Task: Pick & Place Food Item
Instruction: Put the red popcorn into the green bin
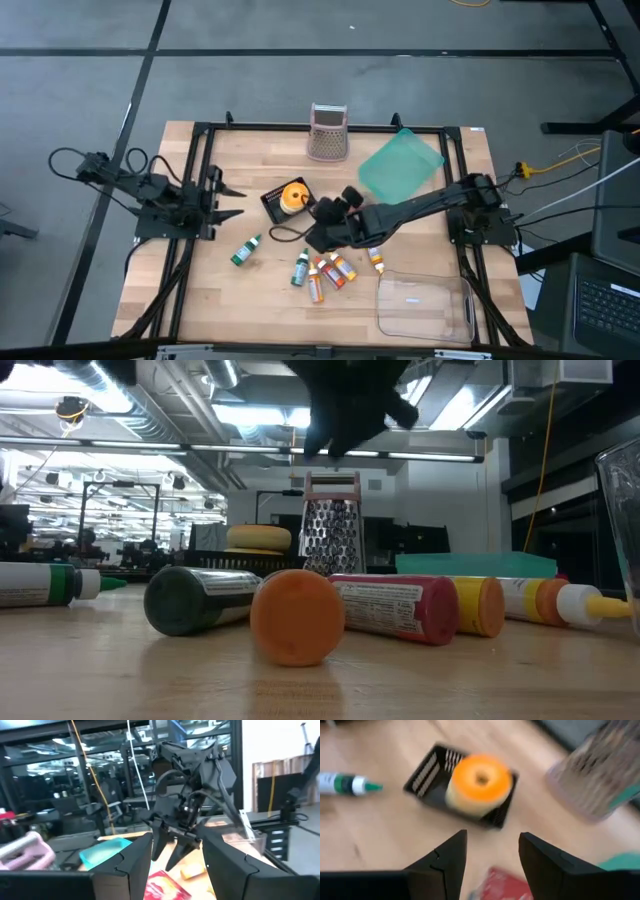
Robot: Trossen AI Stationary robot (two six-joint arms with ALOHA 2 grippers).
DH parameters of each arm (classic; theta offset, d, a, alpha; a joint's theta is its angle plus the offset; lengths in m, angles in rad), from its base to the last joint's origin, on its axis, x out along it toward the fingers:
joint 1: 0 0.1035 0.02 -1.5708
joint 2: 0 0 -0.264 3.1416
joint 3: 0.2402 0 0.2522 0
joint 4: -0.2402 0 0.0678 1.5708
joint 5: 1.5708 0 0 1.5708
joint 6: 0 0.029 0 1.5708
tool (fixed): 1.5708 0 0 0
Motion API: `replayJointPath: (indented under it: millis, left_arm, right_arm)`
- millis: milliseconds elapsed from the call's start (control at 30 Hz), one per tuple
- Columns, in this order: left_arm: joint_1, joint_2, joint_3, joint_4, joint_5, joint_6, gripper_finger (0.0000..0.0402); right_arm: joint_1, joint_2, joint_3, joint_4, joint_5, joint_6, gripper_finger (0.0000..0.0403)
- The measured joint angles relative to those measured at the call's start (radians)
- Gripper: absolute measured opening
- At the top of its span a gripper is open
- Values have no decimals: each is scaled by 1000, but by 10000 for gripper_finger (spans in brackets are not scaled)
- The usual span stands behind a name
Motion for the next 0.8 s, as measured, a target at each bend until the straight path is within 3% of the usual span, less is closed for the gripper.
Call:
replayJointPath:
  millis: [300,800]
  left_arm:
    - [-80,-128,-32,-113,-37,-55,171]
    - [-129,-132,-32,-174,-53,-114,171]
  right_arm:
    - [0,163,84,-109,-145,184,178]
    - [-51,276,86,-242,-319,282,190]
